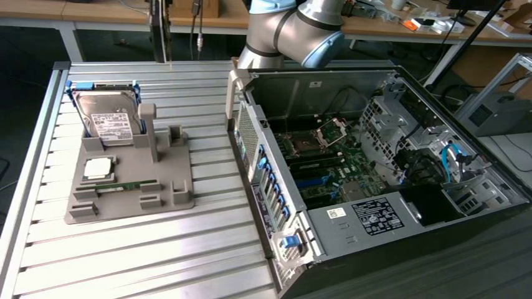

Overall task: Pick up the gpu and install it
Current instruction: 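Pick up the gpu and move the gpu toward the slot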

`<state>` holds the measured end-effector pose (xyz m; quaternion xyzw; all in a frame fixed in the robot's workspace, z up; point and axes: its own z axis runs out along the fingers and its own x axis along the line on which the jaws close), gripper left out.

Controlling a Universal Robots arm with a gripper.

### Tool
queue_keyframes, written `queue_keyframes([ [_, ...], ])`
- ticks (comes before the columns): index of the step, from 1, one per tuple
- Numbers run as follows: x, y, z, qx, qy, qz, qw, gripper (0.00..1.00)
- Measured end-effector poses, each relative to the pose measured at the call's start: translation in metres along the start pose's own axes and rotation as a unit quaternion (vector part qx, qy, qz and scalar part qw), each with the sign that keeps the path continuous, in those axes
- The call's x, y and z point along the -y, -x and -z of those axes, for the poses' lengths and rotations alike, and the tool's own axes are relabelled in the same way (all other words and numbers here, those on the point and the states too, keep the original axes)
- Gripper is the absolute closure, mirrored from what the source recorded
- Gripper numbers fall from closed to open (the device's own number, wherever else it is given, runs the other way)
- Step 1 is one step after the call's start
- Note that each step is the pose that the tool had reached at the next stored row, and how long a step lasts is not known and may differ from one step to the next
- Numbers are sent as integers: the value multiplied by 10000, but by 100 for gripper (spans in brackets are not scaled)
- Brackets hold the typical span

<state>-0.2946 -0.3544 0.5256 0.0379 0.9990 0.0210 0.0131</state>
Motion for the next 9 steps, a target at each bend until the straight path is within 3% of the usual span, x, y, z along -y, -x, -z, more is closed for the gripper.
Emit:
queue_keyframes([
  [9, -3, 2, 75, 0, 0, 0, 10000, 73],
])
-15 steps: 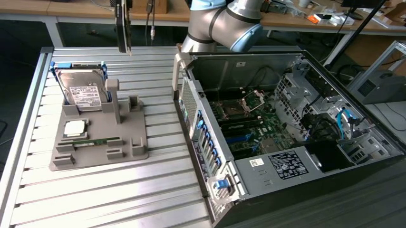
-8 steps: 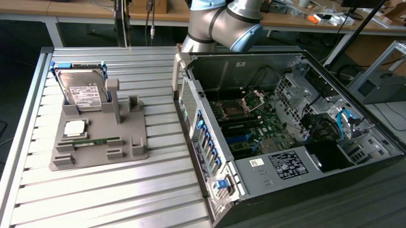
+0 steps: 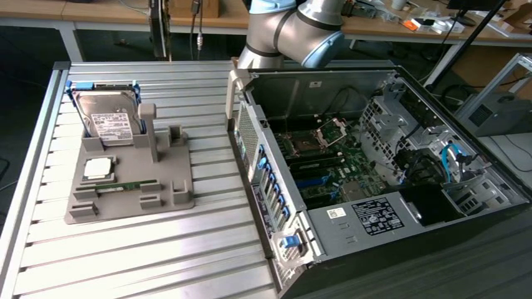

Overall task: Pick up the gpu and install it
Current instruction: 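Pick up the gpu and move the gpu toward the slot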

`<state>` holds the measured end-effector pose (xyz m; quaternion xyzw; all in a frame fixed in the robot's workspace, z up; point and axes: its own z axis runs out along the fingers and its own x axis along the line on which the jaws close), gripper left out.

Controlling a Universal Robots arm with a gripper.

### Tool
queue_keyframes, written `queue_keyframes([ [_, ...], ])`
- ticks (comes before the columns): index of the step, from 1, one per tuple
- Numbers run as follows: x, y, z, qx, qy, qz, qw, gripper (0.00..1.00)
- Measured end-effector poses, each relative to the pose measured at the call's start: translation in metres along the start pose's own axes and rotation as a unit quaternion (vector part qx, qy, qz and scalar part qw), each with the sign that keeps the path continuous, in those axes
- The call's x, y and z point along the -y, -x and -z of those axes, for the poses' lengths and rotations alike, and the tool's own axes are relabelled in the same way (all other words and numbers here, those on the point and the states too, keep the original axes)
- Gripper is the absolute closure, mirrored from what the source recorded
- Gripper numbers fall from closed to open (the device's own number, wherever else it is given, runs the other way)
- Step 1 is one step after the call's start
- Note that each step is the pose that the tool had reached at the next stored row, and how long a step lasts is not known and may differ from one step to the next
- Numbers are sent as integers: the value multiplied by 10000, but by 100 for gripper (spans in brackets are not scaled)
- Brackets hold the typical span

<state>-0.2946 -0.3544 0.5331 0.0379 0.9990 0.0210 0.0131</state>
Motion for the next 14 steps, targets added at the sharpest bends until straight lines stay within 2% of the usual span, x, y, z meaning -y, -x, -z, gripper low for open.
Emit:
queue_keyframes([
  [8, -1, 3, 24, 0, 0, 0, 10000, 73],
  [14, 17, 66, 16, 0, -7, 0, 10000, 73],
])
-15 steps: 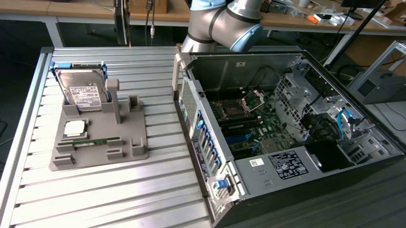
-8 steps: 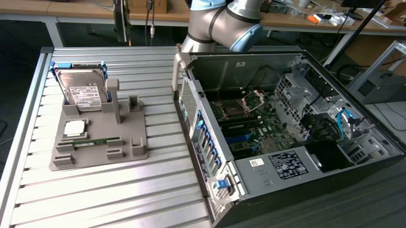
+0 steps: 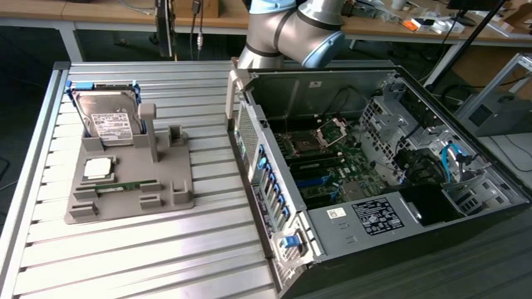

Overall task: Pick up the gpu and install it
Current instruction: 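Pick up the gpu and move the gpu toward the slot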

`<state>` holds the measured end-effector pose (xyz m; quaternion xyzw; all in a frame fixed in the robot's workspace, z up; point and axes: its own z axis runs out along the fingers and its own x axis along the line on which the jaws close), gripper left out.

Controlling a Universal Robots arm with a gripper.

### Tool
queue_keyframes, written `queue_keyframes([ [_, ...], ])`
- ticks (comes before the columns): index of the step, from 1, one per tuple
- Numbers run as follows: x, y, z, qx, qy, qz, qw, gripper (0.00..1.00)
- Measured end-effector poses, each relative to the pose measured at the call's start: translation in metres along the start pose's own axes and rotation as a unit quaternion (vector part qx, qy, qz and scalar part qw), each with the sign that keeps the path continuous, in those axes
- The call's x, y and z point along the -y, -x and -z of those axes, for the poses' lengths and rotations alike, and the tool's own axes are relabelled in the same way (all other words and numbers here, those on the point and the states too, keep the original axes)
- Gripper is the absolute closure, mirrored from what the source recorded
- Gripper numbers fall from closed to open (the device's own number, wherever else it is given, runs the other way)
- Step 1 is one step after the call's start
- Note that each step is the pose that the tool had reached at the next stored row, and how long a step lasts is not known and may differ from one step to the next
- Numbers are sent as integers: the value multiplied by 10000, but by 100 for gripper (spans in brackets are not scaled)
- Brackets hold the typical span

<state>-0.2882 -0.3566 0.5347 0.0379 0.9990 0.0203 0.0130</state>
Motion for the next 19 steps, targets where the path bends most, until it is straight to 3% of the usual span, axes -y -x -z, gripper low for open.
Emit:
queue_keyframes([
  [19, 47, 239, -27, 0, -32, 1, 10000, 73],
])
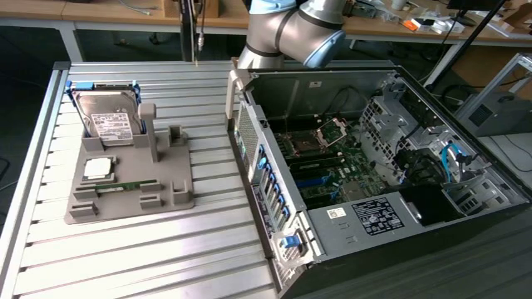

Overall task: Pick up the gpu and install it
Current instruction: 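Pick up the gpu and move the gpu toward the slot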

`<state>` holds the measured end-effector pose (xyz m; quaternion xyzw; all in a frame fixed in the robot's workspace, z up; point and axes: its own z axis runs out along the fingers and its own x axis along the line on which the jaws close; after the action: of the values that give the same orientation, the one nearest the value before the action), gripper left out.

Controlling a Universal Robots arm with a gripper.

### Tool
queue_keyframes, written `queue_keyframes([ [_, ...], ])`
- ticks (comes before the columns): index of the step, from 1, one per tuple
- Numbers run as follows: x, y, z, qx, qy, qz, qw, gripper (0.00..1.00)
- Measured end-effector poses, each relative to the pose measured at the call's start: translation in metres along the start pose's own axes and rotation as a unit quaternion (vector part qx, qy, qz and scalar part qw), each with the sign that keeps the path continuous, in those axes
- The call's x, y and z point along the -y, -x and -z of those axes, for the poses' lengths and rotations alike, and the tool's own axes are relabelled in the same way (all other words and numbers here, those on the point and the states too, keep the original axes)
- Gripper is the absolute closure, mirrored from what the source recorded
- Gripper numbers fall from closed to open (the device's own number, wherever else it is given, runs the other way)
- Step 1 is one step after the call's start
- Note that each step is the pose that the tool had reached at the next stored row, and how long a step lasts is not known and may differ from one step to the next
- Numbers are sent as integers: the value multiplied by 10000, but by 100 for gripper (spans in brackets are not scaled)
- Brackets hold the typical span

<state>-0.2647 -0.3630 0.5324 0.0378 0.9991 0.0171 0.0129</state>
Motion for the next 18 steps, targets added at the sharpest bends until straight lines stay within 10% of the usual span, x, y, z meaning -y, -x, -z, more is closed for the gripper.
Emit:
queue_keyframes([
  [18, 0, 317, -36, 0, -84, 2, 10000, 73],
])
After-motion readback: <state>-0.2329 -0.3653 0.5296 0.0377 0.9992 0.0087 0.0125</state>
